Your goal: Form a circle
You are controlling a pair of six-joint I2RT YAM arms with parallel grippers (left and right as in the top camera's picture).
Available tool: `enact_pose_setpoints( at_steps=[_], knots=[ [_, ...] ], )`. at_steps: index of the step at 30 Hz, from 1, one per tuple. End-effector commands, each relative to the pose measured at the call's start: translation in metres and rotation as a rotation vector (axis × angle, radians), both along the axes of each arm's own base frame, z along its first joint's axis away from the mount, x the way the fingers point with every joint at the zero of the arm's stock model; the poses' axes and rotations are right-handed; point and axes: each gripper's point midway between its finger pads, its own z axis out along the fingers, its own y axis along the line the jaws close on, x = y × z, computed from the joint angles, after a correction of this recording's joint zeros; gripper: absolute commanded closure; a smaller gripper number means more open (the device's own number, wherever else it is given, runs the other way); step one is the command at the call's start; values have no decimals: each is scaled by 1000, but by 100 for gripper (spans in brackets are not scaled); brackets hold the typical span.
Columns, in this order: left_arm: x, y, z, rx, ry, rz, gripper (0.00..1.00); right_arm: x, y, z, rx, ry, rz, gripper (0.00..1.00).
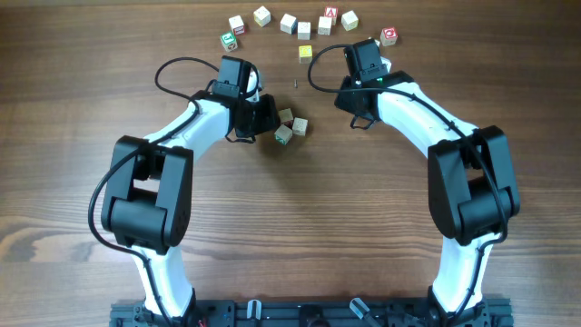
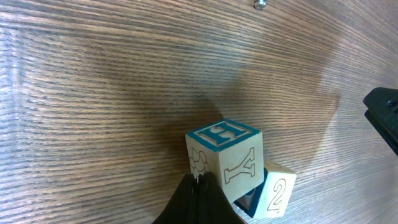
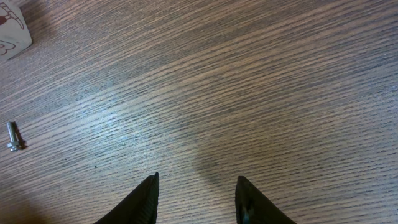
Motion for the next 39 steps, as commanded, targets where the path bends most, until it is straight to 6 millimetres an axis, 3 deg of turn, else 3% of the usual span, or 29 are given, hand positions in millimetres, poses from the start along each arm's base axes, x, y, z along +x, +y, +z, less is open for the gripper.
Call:
enact_pose_setpoints(
  at_steps=[1,19,21,23,25,27,32,39],
  knots=[
    [0,-3,9,6,-27,-8,96,2,-2,1,-16,-9,-17,60],
    [0,-2,9,10,-29,-7,96,1,-1,1,-15,-5,-15,61],
    [0,-1,9,13,-30,-4,96,0,4,1,7,3,5,68],
    [0,-1,9,12,-30,-5,96,-6,26,1,91,26,133,79],
    [0,-1,9,12,-30,-5,96,-12,43,3,174,44,203,80],
    [0,-1,9,12,-30,-5,96,-16,57,7,242,53,254,74],
    [0,-1,9,12,-29,-5,96,-26,78,14,365,82,322,44],
    [0,-2,9,12,-30,-4,96,-35,93,21,442,98,394,34]
  ],
)
